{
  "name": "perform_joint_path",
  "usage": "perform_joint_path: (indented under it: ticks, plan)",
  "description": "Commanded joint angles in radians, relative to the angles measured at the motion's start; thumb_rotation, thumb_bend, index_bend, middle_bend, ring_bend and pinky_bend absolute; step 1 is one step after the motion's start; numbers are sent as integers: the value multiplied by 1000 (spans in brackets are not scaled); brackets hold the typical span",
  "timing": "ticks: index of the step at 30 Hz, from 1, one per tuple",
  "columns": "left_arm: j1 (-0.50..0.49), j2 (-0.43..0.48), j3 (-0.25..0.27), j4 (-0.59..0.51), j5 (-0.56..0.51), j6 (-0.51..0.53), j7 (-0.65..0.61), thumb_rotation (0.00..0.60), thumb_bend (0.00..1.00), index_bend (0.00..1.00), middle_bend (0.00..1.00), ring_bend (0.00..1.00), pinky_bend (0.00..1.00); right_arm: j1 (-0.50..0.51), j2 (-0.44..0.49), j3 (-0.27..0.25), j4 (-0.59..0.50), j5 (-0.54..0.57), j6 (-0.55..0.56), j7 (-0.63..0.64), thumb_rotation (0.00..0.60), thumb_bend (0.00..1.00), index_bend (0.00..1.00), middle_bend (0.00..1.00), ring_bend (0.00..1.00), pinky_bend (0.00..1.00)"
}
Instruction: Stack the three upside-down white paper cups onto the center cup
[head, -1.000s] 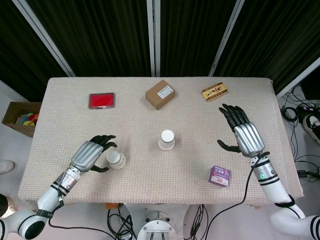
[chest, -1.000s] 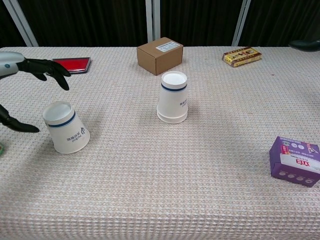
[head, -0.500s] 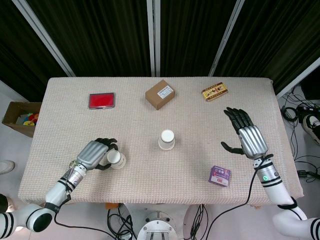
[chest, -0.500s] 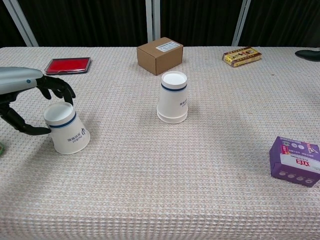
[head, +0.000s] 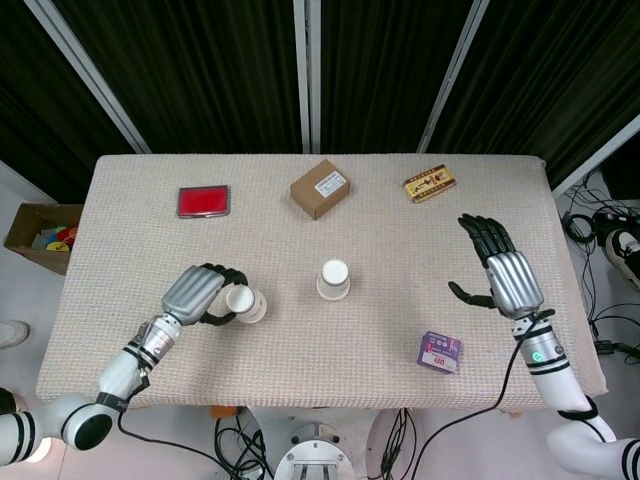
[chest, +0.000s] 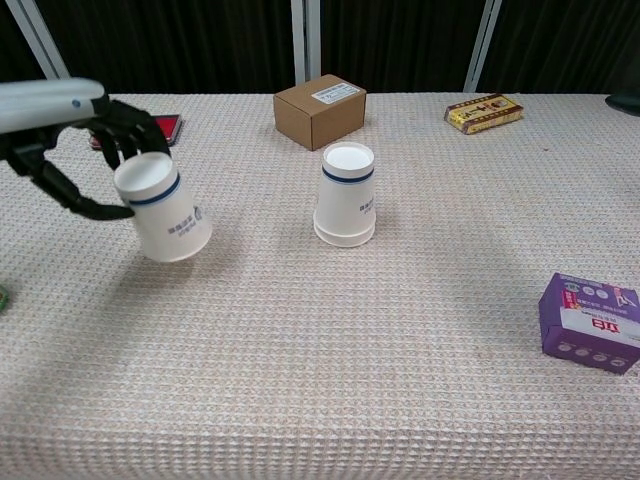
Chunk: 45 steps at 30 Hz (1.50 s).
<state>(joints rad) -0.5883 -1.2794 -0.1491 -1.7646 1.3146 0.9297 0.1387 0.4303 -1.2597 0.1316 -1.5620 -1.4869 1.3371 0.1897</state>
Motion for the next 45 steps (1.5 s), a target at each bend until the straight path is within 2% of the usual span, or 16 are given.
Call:
perform_joint_path:
  ticks: [1, 7, 13, 16, 27, 34, 45]
  plan:
    - [-51, 4, -63, -13, -4, -11, -62, 600, 288, 464, 397, 360, 366, -13, 7, 1, 0, -7, 17, 15, 600, 177, 0, 76, 0, 0]
    - [-178, -25, -149, 5, -67, -113, -90, 600, 286, 464, 396, 360, 363, -47, 18, -2, 2, -17, 60, 47, 600, 180, 0, 82, 0, 0]
    - [-309, -67, -176, 47, -196, -213, 1, 600, 285, 464, 389, 360, 361, -71, 29, -7, 7, -23, 80, 72, 600, 189, 0, 87, 0, 0]
    - [-357, -85, -185, 65, -265, -223, 39, 600, 285, 464, 388, 359, 361, -80, 30, -8, 14, -26, 88, 87, 600, 190, 0, 87, 0, 0]
    - [-477, -91, -160, 76, -446, -218, 165, 600, 284, 464, 385, 359, 360, -101, 30, -7, 41, -33, 100, 127, 600, 190, 0, 87, 0, 0]
    - [-531, -102, -149, 92, -513, -213, 188, 600, 284, 463, 384, 359, 361, -108, 29, -8, 51, -35, 96, 138, 600, 190, 0, 88, 0, 0]
    - [-625, -128, -98, 128, -624, -218, 253, 600, 278, 461, 377, 347, 350, -116, 24, -7, 62, -37, 92, 148, 600, 191, 0, 87, 0, 0]
